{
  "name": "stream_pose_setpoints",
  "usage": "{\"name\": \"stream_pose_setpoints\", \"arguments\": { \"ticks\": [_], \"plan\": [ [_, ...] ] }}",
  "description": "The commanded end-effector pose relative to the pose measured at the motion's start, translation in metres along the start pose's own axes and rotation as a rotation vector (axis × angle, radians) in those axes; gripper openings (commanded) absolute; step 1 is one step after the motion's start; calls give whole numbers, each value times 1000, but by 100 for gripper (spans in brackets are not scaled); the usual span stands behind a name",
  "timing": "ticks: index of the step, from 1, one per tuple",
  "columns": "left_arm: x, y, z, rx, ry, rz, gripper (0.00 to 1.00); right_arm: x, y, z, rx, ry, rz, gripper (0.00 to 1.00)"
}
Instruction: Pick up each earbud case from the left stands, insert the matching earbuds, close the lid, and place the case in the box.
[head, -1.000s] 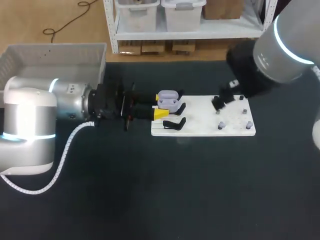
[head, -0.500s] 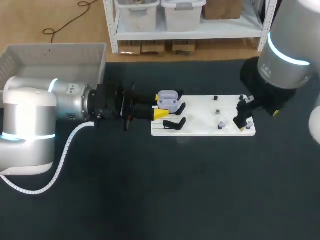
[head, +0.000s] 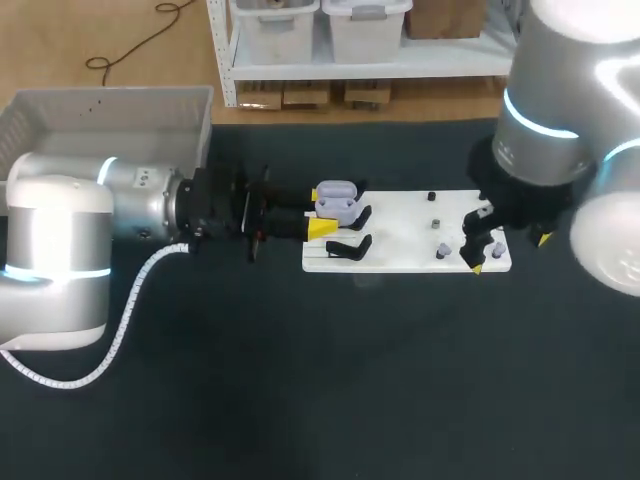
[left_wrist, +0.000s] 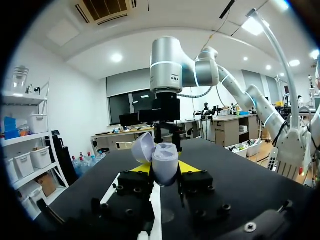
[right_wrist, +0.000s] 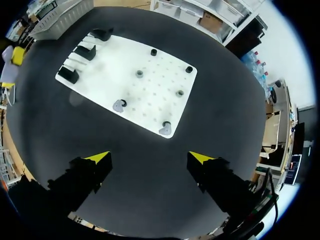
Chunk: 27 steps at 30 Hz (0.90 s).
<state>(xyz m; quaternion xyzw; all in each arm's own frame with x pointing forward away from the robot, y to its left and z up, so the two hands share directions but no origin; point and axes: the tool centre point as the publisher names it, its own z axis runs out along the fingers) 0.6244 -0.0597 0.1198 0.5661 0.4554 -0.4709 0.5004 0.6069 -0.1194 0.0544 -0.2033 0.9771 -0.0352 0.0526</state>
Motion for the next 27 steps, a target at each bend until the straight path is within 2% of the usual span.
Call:
{"name": "stream_pose_setpoints", "arguments": {
  "ticks": [1, 2, 5, 8, 9, 10, 16, 22, 27],
  "plan": [
    [0, -1, 0, -5, -1, 2, 0, -10, -2, 7, 9, 30, 11, 100],
    [0, -1, 0, -5, -1, 2, 0, -10, -3, 8, 10, 31, 17, 100],
    [0, -1, 0, -5, -1, 2, 0, -11, -6, 9, 15, 32, 32, 86],
    [0, -1, 0, -5, -1, 2, 0, -11, -9, 11, 23, 32, 45, 66],
    [0, -1, 0, -5, -1, 2, 0, -11, -9, 12, 27, 32, 49, 53],
    [0, -1, 0, -5, -1, 2, 0, -10, -9, 12, 30, 32, 50, 49],
    [0, -1, 0, -5, -1, 2, 0, -9, -9, 16, 77, 33, 37, 41],
    [0, -1, 0, -5, -1, 2, 0, -12, -9, 20, 134, 38, 6, 44],
    [0, -1, 0, -5, -1, 2, 0, -15, -10, 24, 161, 39, -3, 43]
  ]
}}
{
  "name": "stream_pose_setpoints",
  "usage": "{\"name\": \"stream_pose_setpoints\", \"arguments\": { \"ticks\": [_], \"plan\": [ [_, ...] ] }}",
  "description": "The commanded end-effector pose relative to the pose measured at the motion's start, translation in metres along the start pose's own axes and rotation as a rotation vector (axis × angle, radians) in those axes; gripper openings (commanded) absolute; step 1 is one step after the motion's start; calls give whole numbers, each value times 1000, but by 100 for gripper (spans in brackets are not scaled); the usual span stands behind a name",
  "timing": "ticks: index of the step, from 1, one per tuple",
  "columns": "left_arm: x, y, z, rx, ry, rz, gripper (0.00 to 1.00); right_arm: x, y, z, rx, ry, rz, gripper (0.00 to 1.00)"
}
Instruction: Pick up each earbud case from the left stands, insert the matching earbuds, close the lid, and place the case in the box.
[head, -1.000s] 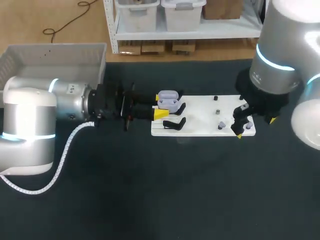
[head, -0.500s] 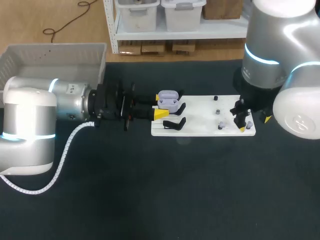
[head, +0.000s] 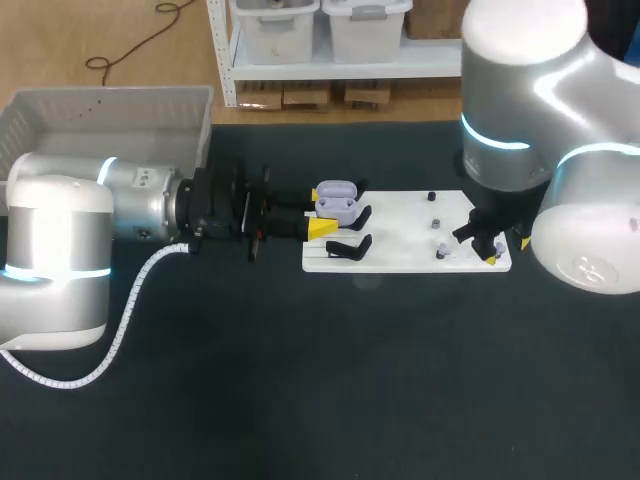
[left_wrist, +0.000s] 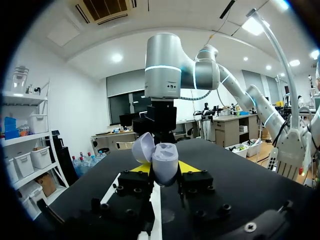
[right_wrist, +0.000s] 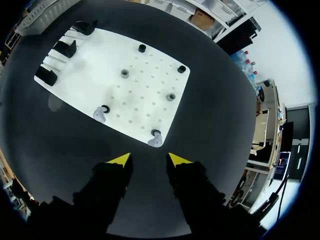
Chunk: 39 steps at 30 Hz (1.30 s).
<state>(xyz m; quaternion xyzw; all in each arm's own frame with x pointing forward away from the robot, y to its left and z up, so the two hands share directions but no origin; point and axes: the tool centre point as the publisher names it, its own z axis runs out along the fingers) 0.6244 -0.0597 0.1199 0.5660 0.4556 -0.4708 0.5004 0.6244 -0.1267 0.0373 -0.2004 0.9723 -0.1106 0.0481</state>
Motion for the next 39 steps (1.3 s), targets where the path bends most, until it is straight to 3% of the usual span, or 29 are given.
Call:
{"name": "stream_pose_setpoints", "arguments": {
  "ticks": [1, 17, 39],
  "plan": [
    [0, -1, 0, -5, -1, 2, 0, -5, 3, 5, 21, 0, 0, 42],
    [0, -1, 0, -5, -1, 2, 0, -12, -3, 18, 98, -8, 21, 37],
    [0, -1, 0, -5, -1, 2, 0, -13, -5, 24, 140, -28, 27, 31]
  ]
}}
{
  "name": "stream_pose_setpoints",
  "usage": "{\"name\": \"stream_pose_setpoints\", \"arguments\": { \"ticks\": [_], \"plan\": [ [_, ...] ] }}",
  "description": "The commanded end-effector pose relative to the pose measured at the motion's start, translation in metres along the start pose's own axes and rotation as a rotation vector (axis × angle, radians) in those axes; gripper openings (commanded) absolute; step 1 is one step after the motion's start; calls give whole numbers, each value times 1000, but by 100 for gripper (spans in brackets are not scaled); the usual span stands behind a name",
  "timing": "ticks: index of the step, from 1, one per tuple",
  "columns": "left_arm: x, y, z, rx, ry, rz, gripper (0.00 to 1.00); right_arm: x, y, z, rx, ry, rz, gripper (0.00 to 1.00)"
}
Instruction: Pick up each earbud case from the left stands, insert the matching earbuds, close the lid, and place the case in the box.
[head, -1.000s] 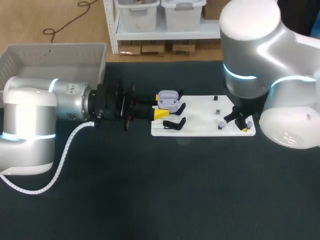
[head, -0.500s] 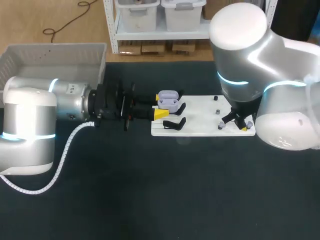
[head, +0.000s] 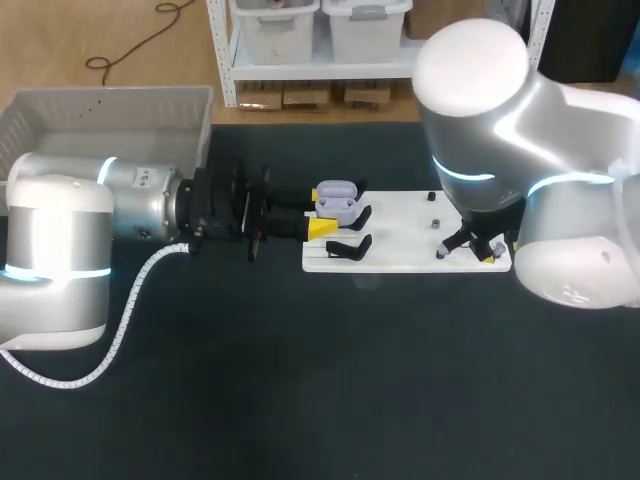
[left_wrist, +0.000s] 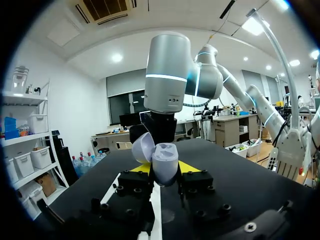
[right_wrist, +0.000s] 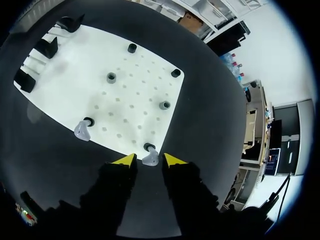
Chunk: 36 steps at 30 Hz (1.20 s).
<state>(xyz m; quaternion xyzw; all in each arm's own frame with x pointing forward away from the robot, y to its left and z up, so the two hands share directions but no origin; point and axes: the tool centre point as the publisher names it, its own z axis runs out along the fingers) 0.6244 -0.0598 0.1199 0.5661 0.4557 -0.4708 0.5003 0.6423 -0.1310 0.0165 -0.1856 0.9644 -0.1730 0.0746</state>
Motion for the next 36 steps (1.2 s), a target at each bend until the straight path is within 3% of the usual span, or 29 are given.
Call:
{"name": "stream_pose_setpoints", "arguments": {
  "ticks": [1, 30, 36],
  "plan": [
    [0, -1, 0, -5, -1, 2, 0, 0, 1, 1, 6, -5, 1, 31],
    [0, -1, 0, -5, -1, 2, 0, -2, -1, 7, 20, -7, 4, 25],
    [0, -1, 0, -5, -1, 2, 0, -2, -1, 7, 21, -7, 8, 7]
  ]
}}
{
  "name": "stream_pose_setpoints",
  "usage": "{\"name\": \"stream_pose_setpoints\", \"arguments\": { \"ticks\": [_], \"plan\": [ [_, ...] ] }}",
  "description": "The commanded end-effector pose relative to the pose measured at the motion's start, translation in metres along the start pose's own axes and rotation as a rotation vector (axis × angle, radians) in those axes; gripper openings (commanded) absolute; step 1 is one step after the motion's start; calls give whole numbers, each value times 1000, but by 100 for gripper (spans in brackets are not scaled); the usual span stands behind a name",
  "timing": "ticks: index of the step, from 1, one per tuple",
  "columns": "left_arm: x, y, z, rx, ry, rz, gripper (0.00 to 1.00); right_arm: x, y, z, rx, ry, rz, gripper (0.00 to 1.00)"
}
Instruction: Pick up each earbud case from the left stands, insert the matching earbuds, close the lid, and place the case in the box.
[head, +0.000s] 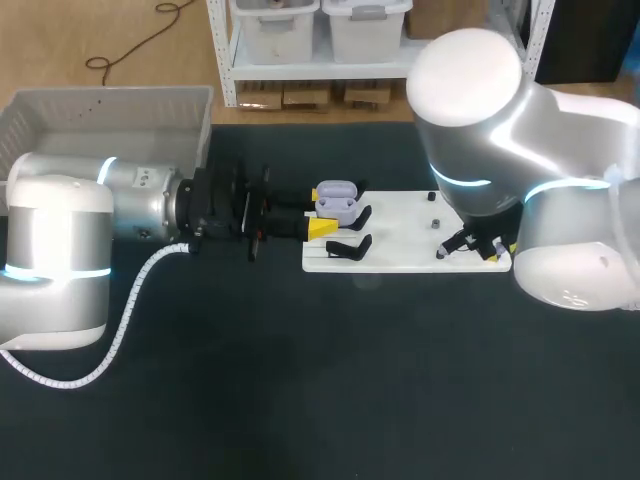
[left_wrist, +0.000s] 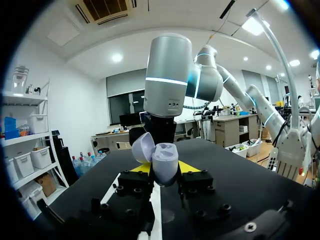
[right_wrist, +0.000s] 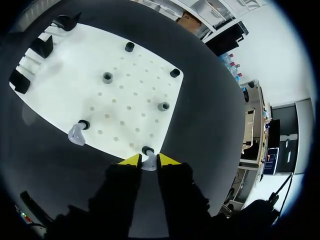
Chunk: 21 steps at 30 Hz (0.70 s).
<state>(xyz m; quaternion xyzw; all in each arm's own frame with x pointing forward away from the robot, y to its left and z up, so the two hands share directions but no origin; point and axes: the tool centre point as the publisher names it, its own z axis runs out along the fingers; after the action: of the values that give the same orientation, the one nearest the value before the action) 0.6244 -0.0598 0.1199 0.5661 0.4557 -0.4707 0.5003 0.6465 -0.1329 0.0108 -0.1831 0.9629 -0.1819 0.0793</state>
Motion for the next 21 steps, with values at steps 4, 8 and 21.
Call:
{"name": "stream_pose_setpoints", "arguments": {
  "ticks": [4, 8, 21],
  "plan": [
    [0, -1, 0, -5, -1, 2, 0, 1, 0, -3, 0, -6, 11, 0],
    [0, -1, 0, -5, -1, 2, 0, 1, 2, -18, -2, -19, 23, 0],
    [0, -1, 0, -5, -1, 2, 0, 2, 2, -109, -111, 42, 161, 0]
  ]
}}
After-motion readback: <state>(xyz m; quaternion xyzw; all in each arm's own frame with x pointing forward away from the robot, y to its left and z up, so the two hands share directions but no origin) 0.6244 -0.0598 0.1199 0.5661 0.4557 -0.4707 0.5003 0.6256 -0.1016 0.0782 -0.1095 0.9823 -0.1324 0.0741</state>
